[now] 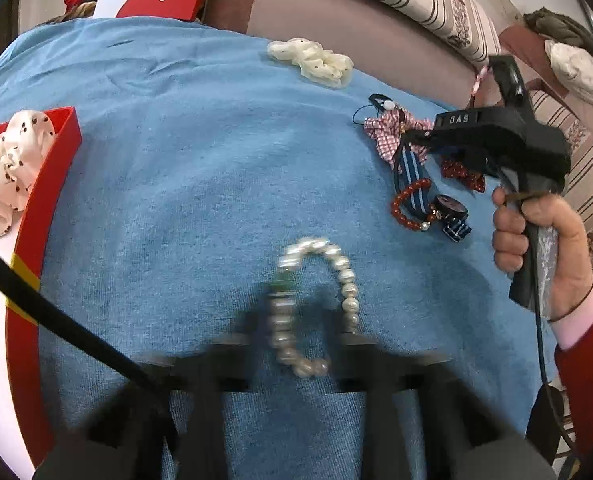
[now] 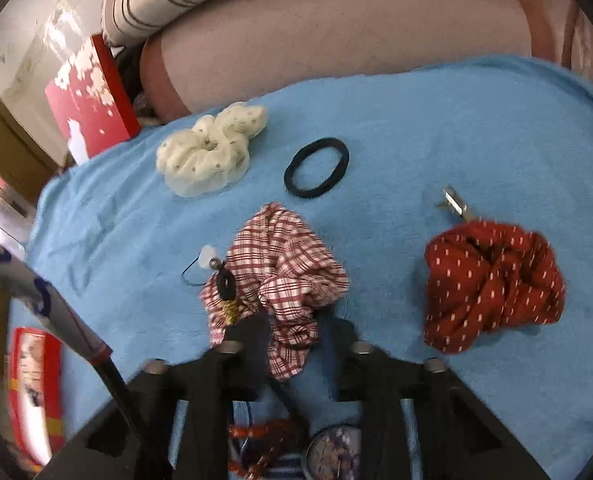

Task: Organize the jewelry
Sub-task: 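Carry the pearl bracelet and plaid scrunchie into the tray and open both tools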

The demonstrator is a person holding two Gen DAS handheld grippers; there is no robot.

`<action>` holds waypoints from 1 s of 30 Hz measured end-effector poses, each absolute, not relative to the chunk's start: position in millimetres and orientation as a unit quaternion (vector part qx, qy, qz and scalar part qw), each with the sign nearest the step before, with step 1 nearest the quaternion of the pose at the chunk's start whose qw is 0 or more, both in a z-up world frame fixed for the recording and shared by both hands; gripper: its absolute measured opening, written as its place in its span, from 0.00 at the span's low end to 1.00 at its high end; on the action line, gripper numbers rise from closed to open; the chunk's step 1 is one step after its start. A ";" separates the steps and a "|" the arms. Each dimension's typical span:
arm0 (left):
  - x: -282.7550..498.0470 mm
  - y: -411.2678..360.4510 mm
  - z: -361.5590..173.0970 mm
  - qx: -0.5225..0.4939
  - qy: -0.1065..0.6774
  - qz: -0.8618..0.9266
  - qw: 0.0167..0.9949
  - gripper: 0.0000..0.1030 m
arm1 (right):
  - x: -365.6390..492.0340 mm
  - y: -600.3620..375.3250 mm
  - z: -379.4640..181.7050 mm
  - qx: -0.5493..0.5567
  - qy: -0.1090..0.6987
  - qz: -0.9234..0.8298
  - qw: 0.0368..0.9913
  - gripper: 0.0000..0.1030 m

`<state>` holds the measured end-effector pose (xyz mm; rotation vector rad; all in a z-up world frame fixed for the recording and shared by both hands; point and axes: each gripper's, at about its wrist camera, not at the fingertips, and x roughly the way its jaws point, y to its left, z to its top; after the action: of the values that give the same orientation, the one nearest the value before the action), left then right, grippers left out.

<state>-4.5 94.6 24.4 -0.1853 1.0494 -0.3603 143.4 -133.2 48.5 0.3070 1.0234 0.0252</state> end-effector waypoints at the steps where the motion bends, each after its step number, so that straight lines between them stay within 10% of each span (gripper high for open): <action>1: -3.7 96.3 24.9 -0.102 0.499 -0.176 0.842 0.08 | 140.5 -132.5 56.6 0.138 0.481 0.003 0.866 0.08; 14: -25.0 172.7 91.2 -0.191 0.416 -0.157 0.875 0.08 | 55.3 -89.7 205.4 0.006 0.337 -0.005 0.942 0.08; 30: -56.7 353.2 90.0 -0.283 0.410 0.073 0.864 0.08 | 18.1 124.1 160.7 0.022 0.419 0.243 0.875 0.08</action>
<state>-56.7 353.2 90.0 -0.5937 0.8592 0.1531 18.1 124.1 160.7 0.0455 0.8749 0.5071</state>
